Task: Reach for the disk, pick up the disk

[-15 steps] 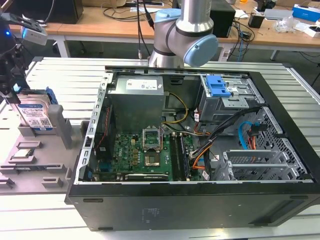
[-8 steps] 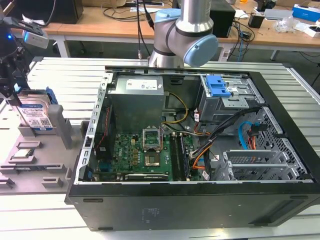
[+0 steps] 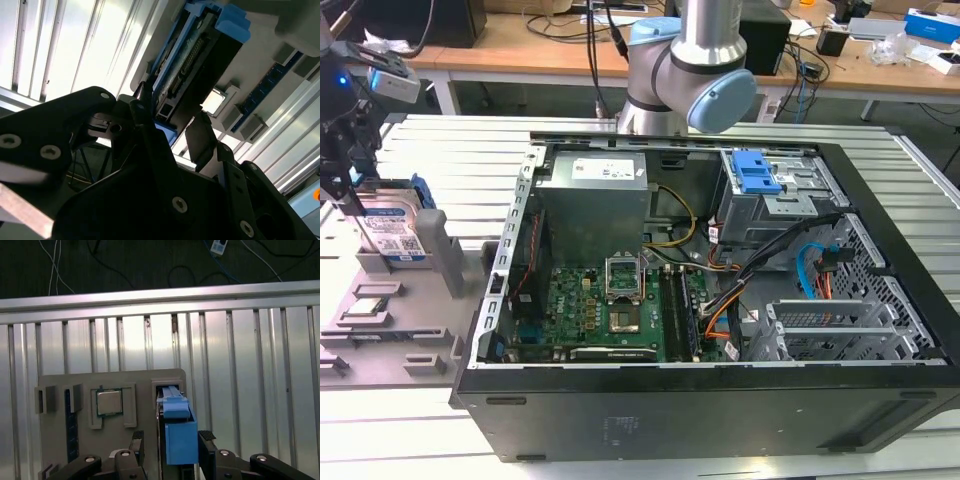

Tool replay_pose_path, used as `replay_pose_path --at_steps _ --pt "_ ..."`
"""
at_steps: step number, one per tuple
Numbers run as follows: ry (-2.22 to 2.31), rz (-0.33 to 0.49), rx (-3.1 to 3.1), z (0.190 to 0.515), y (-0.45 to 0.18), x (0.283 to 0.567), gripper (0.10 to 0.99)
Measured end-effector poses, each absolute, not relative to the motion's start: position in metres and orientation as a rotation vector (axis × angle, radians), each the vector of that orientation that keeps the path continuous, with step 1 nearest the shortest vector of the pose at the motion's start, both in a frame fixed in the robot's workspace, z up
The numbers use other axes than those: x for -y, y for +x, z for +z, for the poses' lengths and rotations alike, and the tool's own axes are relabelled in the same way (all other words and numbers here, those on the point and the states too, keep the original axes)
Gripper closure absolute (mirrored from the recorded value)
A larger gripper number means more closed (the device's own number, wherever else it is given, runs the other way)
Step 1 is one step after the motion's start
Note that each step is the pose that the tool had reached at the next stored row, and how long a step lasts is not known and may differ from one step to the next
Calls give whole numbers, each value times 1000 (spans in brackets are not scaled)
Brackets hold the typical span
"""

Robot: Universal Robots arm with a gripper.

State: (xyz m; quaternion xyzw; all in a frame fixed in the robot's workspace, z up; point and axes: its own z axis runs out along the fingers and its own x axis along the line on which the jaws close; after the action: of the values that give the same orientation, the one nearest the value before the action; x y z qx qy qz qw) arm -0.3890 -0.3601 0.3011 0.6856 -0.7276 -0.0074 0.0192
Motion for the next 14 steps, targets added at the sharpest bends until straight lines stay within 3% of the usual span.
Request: replay_pose_path --at_steps 14 --pt "2128 -22 2258 292 -389 360 561"
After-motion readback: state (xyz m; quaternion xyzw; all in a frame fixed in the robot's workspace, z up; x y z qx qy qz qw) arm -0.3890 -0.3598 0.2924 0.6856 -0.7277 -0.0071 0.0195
